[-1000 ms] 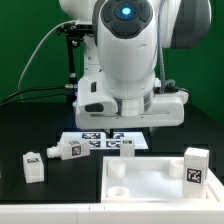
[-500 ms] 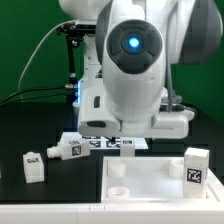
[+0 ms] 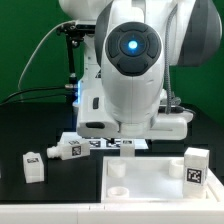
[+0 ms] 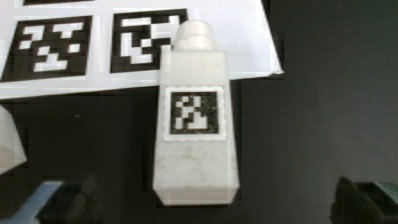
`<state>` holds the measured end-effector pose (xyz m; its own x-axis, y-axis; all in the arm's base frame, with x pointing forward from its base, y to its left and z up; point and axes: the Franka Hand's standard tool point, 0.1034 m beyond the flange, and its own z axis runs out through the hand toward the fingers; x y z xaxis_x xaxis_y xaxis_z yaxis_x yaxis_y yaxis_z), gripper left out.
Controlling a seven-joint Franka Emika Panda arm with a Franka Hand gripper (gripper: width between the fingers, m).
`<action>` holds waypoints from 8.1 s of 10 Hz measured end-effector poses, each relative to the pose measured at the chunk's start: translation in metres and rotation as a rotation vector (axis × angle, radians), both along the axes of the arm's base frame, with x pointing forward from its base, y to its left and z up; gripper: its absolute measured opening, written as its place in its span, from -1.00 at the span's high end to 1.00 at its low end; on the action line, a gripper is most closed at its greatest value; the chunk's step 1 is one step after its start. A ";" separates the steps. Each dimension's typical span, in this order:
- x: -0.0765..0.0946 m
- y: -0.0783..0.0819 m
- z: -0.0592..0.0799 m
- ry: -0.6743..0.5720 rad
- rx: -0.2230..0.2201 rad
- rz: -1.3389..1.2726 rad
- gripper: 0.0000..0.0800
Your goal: Assemble square table
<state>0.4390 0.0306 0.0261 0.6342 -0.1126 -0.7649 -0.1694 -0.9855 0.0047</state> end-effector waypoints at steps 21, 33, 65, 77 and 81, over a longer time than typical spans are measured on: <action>0.133 -0.005 0.101 -0.900 0.061 -0.028 0.29; 0.189 -0.043 0.100 -1.416 -0.150 0.120 0.29; 0.188 -0.009 0.051 -1.165 -0.087 -0.033 -0.62; 0.172 -0.033 0.052 -0.804 -0.135 -0.294 0.29; 0.182 -0.039 0.052 -0.754 -0.261 -0.586 0.29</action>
Offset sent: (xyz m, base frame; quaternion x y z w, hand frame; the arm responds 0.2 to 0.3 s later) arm 0.0000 0.0000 0.0000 0.0000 0.0000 0.0000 1.0000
